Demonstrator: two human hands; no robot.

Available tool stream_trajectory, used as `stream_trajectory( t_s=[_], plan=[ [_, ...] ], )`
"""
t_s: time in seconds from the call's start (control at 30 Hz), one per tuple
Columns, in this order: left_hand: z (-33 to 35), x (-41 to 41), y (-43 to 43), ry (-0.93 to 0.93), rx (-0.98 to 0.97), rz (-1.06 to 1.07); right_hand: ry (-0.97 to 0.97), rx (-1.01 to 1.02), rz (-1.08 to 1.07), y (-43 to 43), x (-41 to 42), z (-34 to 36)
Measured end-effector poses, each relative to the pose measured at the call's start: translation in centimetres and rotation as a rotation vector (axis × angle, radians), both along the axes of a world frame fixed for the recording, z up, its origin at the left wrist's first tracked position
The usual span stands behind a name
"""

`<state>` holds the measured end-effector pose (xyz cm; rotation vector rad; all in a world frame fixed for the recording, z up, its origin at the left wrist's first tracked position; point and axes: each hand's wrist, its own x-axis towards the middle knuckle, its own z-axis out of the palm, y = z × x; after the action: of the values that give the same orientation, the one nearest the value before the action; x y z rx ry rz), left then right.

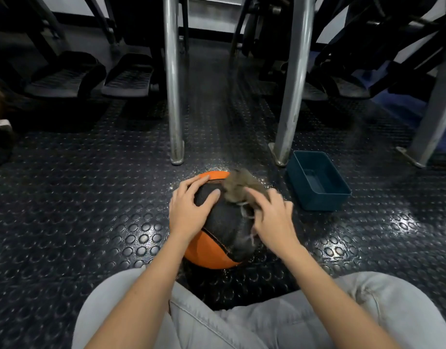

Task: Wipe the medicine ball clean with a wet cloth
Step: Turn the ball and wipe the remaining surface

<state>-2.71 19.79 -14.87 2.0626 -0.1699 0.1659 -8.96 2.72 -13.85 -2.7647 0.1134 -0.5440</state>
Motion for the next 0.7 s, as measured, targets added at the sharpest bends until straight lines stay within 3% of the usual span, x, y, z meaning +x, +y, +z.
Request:
stream_trajectory(
  t_s=[0.07, 0.13, 0.23, 0.33, 0.4, 0.53, 0.6, 0.7],
  plan=[
    [-0.2, -0.1, 0.1, -0.01, 0.004, -0.016, 0.174, 0.032, -0.218, -2.2, 1.0, 0.6],
    [-0.3, -0.4, 0.1, -0.032, 0.027, -0.023, 0.189, 0.097, -0.294, -3.0, 1.4, 1.8],
    [-0.2, -0.2, 0.1, -0.045, 0.045, -0.029, -0.026, 0.125, -0.098, -0.4, 0.8, 3.4],
    [-0.5, -0.3, 0.1, -0.066, 0.033, -0.047, -0.102, 0.052, 0.074, 1.5, -1.0, 1.0],
    [-0.5, -0.4, 0.0, -0.052, 0.01, -0.06, -0.037, 0.114, -0.013, 0.2, -1.2, -0.4],
    [-0.2, -0.3, 0.0, -0.028, 0.012, -0.071, 0.287, 0.195, -0.309, -4.7, 0.1, -0.1],
    [-0.3, -0.1, 0.3, -0.029, -0.012, -0.058, 0.167, 0.216, -0.305, -4.7, 0.6, 1.5],
    [-0.3, 0.2, 0.6, -0.015, -0.038, -0.04, -0.077, 0.221, -0.101, -1.3, 0.3, 2.9]
  ],
)
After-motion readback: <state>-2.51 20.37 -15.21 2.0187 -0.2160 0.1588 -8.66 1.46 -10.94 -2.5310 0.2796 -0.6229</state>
